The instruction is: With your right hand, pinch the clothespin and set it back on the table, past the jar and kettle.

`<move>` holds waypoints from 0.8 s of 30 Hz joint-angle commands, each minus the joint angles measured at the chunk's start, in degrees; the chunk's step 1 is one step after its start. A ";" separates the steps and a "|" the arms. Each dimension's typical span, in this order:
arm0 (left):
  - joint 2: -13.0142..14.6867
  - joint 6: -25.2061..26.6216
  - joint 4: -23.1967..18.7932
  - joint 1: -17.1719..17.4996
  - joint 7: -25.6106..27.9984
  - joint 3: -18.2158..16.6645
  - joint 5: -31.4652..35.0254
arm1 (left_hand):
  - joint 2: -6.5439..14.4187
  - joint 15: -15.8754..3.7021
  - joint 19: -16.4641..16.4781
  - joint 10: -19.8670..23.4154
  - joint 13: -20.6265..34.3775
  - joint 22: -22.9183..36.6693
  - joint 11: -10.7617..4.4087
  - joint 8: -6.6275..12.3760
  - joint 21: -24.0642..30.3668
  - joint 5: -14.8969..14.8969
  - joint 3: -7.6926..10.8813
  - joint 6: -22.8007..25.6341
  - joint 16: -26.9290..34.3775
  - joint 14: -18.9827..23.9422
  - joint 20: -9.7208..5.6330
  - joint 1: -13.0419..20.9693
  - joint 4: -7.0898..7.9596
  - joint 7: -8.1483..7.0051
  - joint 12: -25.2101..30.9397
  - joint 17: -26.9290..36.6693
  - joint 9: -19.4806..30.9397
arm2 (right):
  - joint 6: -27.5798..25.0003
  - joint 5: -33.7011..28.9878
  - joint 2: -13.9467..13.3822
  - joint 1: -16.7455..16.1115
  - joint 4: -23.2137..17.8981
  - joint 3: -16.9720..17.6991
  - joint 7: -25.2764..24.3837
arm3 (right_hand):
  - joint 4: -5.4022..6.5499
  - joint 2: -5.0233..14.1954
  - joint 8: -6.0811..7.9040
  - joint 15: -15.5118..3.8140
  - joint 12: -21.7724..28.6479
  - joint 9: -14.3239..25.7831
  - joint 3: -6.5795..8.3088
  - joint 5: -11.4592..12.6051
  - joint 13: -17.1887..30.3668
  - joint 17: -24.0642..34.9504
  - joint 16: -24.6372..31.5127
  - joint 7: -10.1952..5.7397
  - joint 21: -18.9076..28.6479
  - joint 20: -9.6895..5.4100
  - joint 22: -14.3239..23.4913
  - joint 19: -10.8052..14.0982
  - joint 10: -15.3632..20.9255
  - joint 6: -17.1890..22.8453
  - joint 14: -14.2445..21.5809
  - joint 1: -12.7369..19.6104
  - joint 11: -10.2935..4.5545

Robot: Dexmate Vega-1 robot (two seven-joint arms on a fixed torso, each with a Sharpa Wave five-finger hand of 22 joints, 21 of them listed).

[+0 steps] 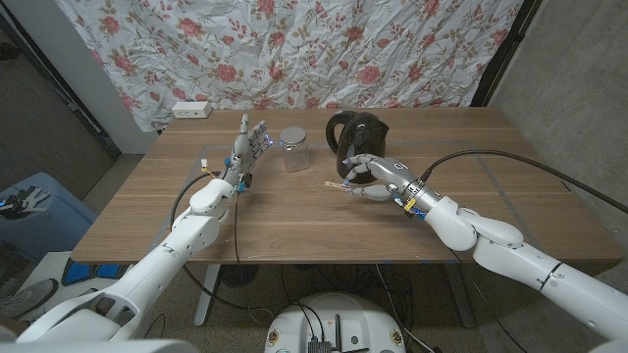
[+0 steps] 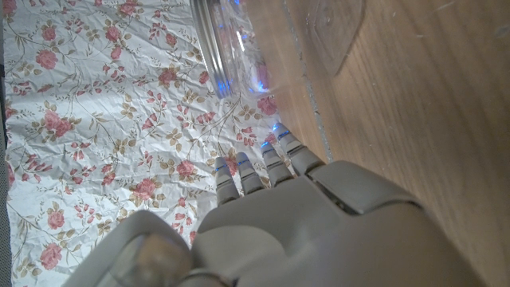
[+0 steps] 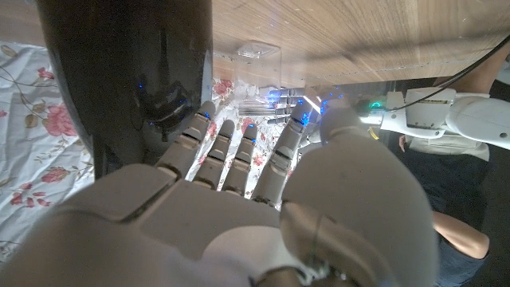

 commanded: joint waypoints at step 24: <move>-0.01 0.00 0.01 0.01 -0.01 0.00 0.00 | 0.47 -0.34 0.44 0.20 0.12 0.14 -0.43 0.36 0.40 0.20 0.03 0.02 0.27 0.43 0.06 0.19 0.33 -0.50 0.36 0.21 0.28 | -1.21 -15.64 1.53 6.29 4.47 -7.48 -2.74 | -0.06 0.50 -0.03 -1.68 -0.01 0.64 -0.61 0.39 0.12 0.26 0.01 -0.39 0.10 0.14 0.19 0.81 0.33 0.39 0.58 -0.24 -0.48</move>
